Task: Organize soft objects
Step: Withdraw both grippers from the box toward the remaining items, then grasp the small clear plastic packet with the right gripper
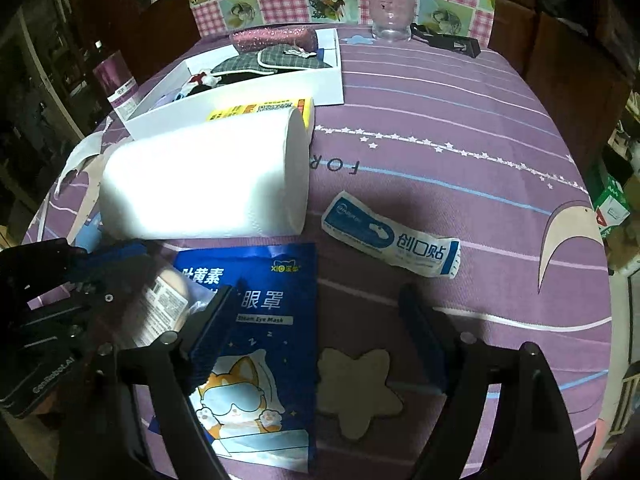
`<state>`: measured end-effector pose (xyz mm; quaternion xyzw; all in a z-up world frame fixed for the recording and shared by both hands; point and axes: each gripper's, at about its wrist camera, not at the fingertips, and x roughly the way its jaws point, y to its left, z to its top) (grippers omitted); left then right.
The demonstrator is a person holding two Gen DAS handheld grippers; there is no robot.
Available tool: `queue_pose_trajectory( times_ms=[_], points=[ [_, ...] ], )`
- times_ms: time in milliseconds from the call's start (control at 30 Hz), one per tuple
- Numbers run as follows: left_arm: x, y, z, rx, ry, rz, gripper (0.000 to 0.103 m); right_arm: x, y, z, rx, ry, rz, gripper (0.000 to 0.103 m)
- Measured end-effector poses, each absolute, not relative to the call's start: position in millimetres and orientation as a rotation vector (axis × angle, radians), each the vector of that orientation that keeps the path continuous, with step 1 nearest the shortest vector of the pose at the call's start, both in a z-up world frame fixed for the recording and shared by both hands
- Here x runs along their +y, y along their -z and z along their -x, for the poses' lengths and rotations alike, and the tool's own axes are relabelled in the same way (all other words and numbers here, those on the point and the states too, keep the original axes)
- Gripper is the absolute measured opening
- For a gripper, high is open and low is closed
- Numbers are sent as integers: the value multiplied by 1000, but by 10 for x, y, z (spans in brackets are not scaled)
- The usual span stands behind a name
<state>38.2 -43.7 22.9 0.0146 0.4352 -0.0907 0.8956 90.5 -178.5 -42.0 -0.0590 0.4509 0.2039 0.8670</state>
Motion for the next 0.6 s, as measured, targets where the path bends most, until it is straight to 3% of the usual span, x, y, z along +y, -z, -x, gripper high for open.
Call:
queue_pose_trajectory(
  times_ms=[200, 600],
  points=[
    [-382, -239, -388, 912, 173, -13, 11, -1722, 453, -898, 964, -456, 147, 98],
    [-283, -193, -430, 971, 108, 14, 13, -1691, 464, -834, 944, -447, 173, 96]
  ],
)
